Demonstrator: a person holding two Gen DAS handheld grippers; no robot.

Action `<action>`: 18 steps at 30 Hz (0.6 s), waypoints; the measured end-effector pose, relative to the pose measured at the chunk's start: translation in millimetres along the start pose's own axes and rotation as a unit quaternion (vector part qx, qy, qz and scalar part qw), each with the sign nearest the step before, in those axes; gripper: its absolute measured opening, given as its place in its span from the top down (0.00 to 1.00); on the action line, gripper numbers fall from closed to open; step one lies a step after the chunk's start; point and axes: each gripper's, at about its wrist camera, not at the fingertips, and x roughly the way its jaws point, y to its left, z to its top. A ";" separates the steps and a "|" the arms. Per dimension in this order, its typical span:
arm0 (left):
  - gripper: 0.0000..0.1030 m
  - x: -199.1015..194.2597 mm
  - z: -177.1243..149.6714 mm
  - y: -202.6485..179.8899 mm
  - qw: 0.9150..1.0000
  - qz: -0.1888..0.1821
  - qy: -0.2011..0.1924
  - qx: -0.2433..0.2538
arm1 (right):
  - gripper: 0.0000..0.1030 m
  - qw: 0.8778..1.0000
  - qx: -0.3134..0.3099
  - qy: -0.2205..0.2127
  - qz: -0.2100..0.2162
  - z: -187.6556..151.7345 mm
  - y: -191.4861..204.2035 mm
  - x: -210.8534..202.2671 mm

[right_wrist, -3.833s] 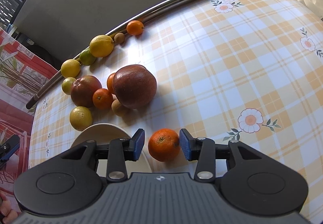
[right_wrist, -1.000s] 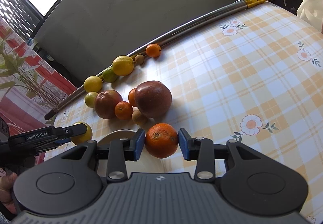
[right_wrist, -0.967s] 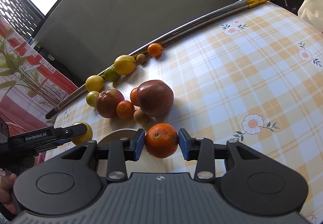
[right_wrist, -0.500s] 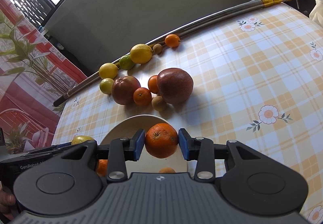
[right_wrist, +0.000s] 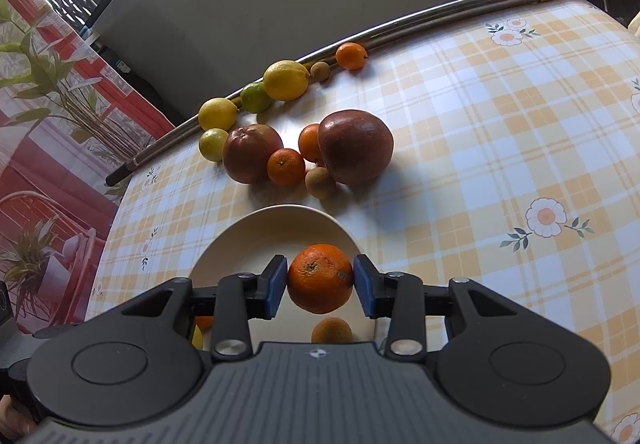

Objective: Organize fruits

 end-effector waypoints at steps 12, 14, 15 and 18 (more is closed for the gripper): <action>0.53 5.9 -1.1 -0.2 1.000 0.018 0.003 0.006 | 0.62 0.999 -0.032 0.036 -0.010 5.1 7.5 20.2; 0.53 7.9 -1.5 -2.3 1.000 0.020 0.007 0.012 | 0.62 0.999 -0.034 0.041 -0.011 4.7 8.3 22.4; 0.53 9.2 -2.0 -3.6 1.000 0.021 0.009 0.015 | 0.62 0.998 -0.035 0.042 -0.012 4.6 8.5 23.0; 0.53 12.3 -3.3 -7.1 0.999 0.023 0.015 0.028 | 0.62 0.998 -0.034 0.045 -0.013 4.7 7.6 24.6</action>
